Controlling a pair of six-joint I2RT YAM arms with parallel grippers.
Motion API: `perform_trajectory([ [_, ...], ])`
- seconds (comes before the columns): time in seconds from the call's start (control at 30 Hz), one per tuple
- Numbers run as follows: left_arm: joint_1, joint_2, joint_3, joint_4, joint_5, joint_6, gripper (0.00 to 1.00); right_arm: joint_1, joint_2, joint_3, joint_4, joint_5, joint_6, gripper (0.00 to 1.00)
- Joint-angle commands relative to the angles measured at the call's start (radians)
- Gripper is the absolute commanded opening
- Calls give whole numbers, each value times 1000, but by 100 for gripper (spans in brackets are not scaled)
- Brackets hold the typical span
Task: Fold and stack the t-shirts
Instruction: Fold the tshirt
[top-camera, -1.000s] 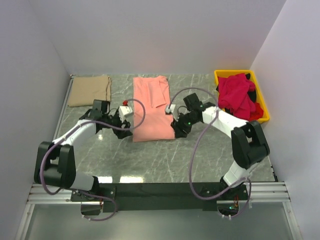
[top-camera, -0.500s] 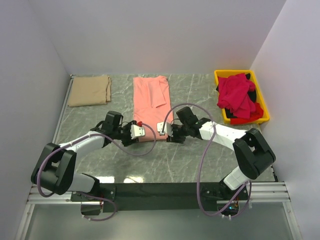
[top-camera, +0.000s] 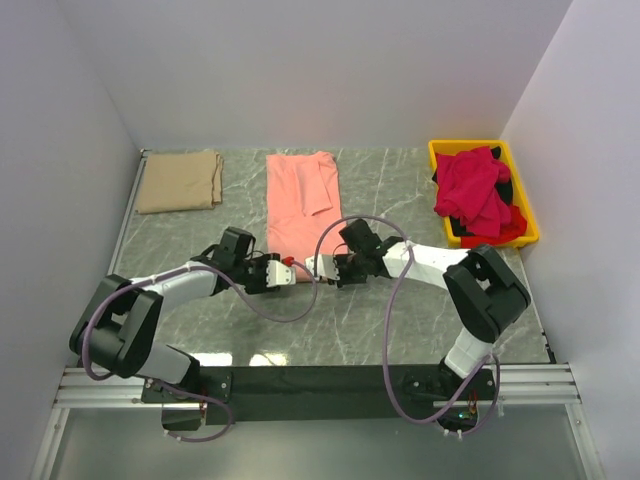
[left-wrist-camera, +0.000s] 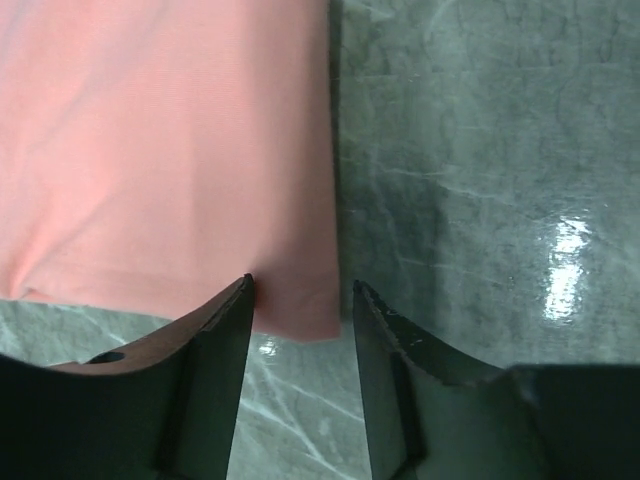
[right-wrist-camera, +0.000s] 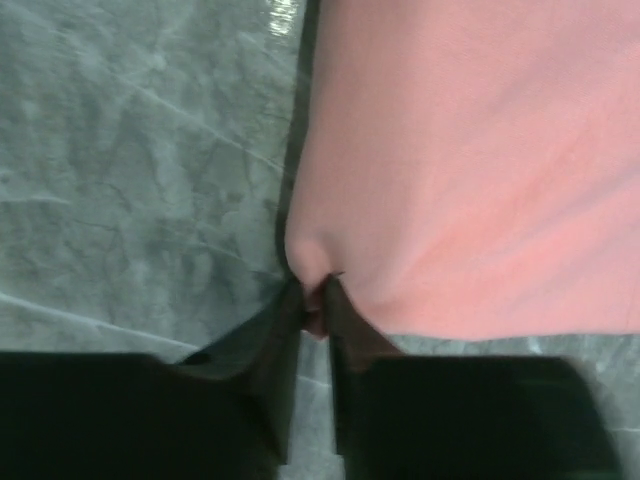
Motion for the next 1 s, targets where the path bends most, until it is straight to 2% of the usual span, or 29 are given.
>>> perform_trajectory([
  [0.0,-24,18,11,-32,-9,38,48,6,32,47,-9,51,18,14],
  [0.07,-36,47,20,-53,-24,39,45,6,31,55,-10,52,33,6],
  [0.1,-45,54,31,-53,-29,22,38,6,28,58,-12,49,38,0],
  [0.17,-44,71,43,-82,-29,24,27,3,20,66,-25,38,42,0],
  [0.2,-45,67,40,-85,-30,27,16,6,8,71,-36,32,47,0],
  [0.3,-44,4,20,-111,-16,64,1,4,-44,86,-105,-7,68,0],
  [0.4,-42,-89,22,-193,42,77,1,8,-133,69,-182,-63,96,0],
  [0.57,-45,-241,31,-292,129,5,1,29,-267,35,-303,-117,189,0],
  [0.7,-55,-367,20,-441,204,2,1,66,-395,5,-366,-130,239,0],
  [0.97,-125,-654,51,-729,333,-25,1,213,-664,-55,-495,-179,317,0],
])
